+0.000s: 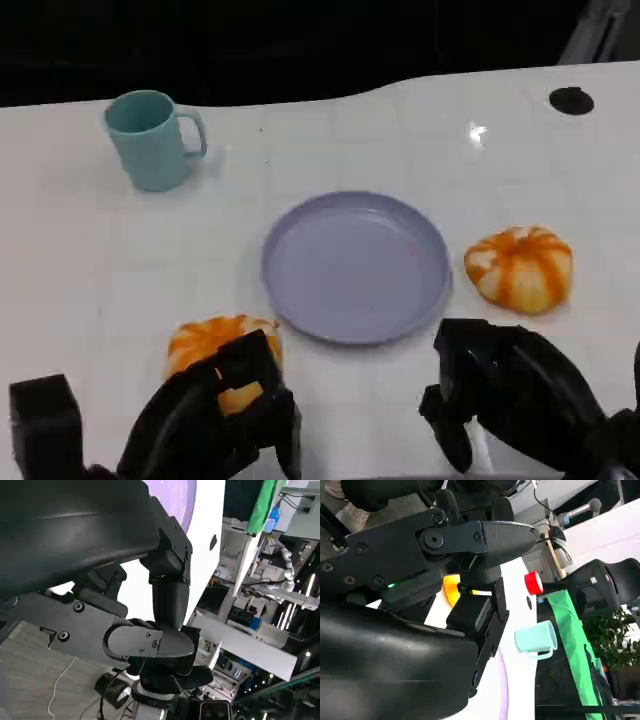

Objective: Grasp the bread from the table and place it into the plate.

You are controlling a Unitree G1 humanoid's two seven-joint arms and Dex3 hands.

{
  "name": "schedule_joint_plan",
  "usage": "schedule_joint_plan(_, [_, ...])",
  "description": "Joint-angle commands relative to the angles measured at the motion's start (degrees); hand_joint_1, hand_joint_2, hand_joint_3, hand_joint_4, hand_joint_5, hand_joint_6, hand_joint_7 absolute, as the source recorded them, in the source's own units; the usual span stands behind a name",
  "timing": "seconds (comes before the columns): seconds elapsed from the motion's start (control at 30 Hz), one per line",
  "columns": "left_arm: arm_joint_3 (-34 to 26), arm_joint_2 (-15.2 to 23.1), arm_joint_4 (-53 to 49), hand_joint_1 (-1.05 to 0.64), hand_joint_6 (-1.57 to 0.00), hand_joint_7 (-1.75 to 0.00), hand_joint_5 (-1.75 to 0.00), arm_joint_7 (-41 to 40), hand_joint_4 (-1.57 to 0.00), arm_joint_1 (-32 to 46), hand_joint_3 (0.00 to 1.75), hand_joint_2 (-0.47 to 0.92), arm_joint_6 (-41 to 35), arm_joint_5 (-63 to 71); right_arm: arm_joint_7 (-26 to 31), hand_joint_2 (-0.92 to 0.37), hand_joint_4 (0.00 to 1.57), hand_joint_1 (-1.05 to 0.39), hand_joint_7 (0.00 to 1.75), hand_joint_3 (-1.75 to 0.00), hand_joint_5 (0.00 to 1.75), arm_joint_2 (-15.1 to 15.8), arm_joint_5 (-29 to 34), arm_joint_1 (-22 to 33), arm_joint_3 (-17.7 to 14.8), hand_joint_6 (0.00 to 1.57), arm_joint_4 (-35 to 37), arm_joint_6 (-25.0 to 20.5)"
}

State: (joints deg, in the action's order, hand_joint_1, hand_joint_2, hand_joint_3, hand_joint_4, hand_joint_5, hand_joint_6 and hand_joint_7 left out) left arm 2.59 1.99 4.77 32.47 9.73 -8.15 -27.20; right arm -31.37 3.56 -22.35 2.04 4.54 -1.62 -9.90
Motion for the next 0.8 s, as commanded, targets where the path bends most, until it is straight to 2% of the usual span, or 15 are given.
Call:
schedule_joint_plan(0.03, [-0.40,0.55,-0.89,-0.63,-0.62,-1.75,-1.75,0.34,-0.85,-0.14,0.30,0.92,2.06,0.84,0.01,-0.92,1.28,-0.92,1.53,-0.35,1.62,0.46,-0.51,-0.12,-0.94,1.11,-0.32,0.06])
schedule_joint_plan(0.8, [-0.71,0.83,-1.18,-0.61,-0.61,-1.75,-1.75,0.35,-0.85,-0.44,0.30,0.92,2.89,0.89,0.25,-0.92,1.28,-0.93,1.52,-0.35,1.62,0.32,-0.10,-0.37,-0.77,1.10,0.06,0.29])
